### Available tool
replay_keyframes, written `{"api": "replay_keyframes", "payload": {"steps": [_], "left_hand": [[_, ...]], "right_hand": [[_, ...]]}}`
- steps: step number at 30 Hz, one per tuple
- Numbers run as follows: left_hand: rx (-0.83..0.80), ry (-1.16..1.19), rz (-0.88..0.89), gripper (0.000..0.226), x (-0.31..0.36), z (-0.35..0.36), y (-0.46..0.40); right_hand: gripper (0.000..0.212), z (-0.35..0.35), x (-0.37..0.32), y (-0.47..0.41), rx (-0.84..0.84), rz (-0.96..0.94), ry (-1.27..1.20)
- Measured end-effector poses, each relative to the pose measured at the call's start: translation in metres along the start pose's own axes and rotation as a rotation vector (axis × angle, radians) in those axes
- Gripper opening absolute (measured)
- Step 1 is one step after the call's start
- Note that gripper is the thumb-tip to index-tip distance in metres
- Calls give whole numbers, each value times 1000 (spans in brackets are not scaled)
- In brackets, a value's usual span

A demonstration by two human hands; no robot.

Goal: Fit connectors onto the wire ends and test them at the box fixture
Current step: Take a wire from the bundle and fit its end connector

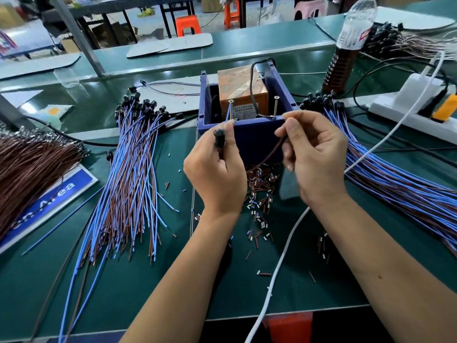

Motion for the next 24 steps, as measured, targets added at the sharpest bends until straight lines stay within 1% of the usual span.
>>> {"api": "replay_keyframes", "payload": {"steps": [2,4,7,10,12,17,24], "left_hand": [[34,-11,-10,31,-1,0,-2],[22,-19,-41,31,-1,-1,-3],[3,-39,-116,24,-1,-1,-3],[-6,-11,-145,8,2,-1,-5],[-12,23,-165,10,3,-1,-7],[-38,32,-151,9,3,0,-4],[-14,46,-189,10,1,0,-2]], "right_hand": [[14,-3,2,-3,64,4,90],[15,-3,3,-5,117,-25,205],[10,1,-1,-5,219,-126,376],[10,6,-6,-4,301,-197,505],[13,8,-8,-4,339,-226,559],[16,10,-10,-6,351,-273,606],[16,12,-13,-3,307,-304,622]]}}
Point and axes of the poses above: each hand's wrist, its own y-axis away from the middle knuckle, its own z-axis out of the palm, x = y × z, the point moved 1 cm from there along -y, towards the middle knuckle, and after that the axes turned 14 degrees about y, right-handed, at the moved point
